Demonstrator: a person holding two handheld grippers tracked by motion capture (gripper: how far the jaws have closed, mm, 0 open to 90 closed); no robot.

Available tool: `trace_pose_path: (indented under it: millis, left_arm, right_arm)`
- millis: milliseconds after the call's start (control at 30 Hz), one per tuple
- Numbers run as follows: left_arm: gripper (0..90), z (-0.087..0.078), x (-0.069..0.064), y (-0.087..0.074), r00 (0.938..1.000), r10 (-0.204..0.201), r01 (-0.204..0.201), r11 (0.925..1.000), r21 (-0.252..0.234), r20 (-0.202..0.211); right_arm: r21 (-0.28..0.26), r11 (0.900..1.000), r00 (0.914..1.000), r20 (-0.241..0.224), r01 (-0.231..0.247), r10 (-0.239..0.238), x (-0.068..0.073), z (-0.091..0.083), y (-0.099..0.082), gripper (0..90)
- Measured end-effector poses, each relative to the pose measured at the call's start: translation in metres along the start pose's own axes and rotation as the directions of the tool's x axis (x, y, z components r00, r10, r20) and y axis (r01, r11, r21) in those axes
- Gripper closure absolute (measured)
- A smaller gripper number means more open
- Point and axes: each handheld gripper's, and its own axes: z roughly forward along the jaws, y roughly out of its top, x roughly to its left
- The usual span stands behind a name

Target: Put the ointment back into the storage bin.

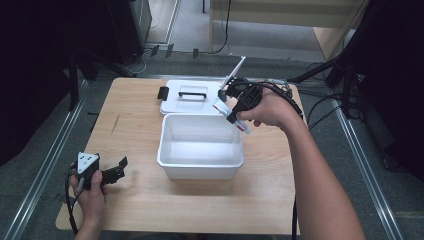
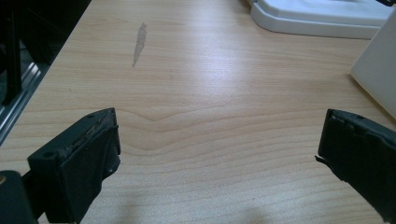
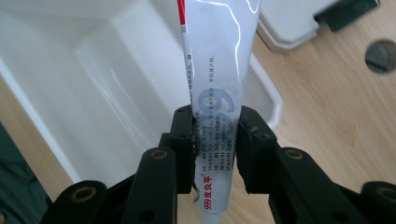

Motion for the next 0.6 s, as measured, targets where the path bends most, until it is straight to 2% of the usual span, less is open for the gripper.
trace_pose_path:
  millis: [33,67,133,233,467,600]
  left_arm:
    - [0.0,0.000,0.000,0.000,1.0000,0.001,-0.001,1.0000,0.001,0.000]
    - [0.0,0.000,0.000,0.000,1.0000,0.000,0.000,1.0000,0.001,0.000]
    - [0.0,0.000,0.000,0.000,1.0000,0.001,-0.001,1.0000,0.002,0.000]
    - [0.0,0.000,0.000,0.000,1.0000,0.002,-0.002,1.0000,0.002,0.000]
    - [0.0,0.000,0.000,0.000,1.0000,0.002,-0.002,1.0000,0.002,0.000]
    - [0.0,0.000,0.000,0.000,1.0000,0.002,-0.002,1.0000,0.003,0.001]
  right_arm:
    - [-0.007,0.9977,0.9977,-0.006,0.068,-0.068,0.004,0.002,0.000,70.9]
    - [-0.007,0.9977,0.9977,-0.006,0.068,-0.068,0.004,0.002,0.000,70.9]
    - [-0.012,0.9915,0.9913,-0.022,0.130,-0.130,0.010,0.004,0.001,70.9]
    - [-0.021,0.9827,0.9817,-0.047,0.184,-0.185,0.015,0.007,0.002,70.9]
    - [0.012,0.9745,0.9735,-0.050,0.224,-0.223,0.021,0.019,0.008,70.8]
    - [0.017,0.9743,0.9730,-0.059,0.225,-0.223,0.023,0.024,0.009,70.9]
